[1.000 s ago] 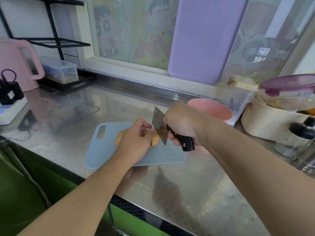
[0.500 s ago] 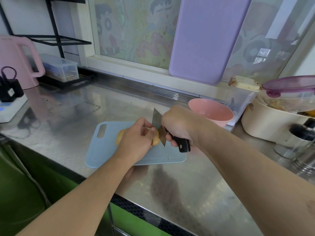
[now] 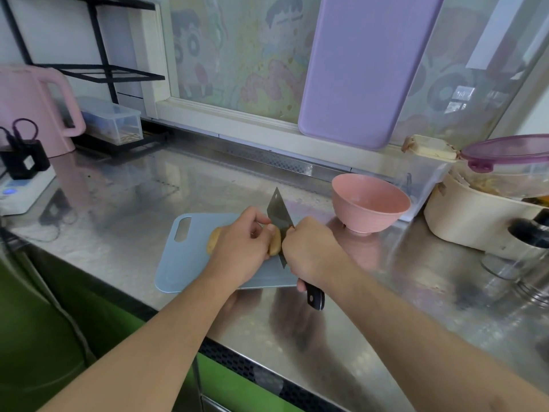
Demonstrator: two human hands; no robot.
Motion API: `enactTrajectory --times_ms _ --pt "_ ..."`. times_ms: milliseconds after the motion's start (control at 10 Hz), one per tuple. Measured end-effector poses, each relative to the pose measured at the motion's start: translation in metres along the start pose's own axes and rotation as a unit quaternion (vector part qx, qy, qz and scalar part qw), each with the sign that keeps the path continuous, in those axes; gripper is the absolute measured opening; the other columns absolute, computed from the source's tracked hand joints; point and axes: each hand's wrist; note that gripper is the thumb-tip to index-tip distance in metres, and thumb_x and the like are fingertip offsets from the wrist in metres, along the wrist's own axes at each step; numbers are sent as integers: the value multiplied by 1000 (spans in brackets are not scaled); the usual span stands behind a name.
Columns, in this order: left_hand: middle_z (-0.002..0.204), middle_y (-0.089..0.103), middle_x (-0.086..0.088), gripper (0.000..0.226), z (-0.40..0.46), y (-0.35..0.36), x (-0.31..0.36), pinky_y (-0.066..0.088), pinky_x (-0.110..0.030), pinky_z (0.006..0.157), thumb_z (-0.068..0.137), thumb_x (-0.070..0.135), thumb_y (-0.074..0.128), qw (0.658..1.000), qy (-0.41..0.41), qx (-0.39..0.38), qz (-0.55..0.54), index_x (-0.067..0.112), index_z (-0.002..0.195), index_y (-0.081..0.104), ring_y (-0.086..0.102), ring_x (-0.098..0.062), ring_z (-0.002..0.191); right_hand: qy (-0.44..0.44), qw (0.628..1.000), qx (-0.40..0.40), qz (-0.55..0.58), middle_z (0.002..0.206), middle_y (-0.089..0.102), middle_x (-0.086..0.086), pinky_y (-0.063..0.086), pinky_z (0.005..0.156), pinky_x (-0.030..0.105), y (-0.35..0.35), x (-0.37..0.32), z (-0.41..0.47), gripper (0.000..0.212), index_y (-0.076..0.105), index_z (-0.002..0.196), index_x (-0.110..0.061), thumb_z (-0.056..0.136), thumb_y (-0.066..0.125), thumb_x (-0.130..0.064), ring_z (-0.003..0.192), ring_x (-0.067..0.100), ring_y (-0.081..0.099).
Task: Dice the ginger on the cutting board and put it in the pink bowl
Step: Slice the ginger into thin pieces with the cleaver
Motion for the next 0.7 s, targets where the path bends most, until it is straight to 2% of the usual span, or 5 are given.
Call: enactTrajectory --times_ms 200,300,400,600,700 --pt "76 73 2 4 1 1 -2 49 -36 68 101 36 59 1000 -5 0 -22 33 98 61 62 -10 66 36 998 -56 -9 80 66 6 31 42 20 -5 -14 -3 29 46 75 -14 99 55 -1 46 13 50" --pt "73 72 3 3 2 1 -4 49 -36 67 100 34 59 1000 -7 3 -19 35 97 60 62 -10 64 -39 995 -54 -71 83 72 8 35 38 20 -14 -12 -2 19 52 85 -16 99 57 -4 58 15 61" --pt "73 72 4 3 3 1 -4 49 -38 68 100 32 58 1000 -11 -1 -24 34 100 60 65 -11 66 -6 1000 30 -1 68 64 9 45 35 16 -30 -13 2 25 55 82 -15 104 45 -14 45 19 61" --pt "77 74 4 1 4 2 -5 55 -44 78 102 32 58 1000 -14 3 -23 33 103 59 72 -16 76 -46 998 -7 -30 82 74 20 58 59 31 -45 -15 2 24 70 100 -2 105 47 -9 60 32 70" --pt "76 74 5 3 3 1 -4 55 -43 82 103 34 58 1000 -14 4 -11 32 105 59 71 -13 77 -54 997 -1 -57 68 66 11 53 46 22 -42 -14 3 22 65 94 -7 106 47 -13 48 22 62"
Point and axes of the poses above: each hand's wrist, its own z-axis towards the middle knuckle, its own y-axis out of the palm, x = y × z
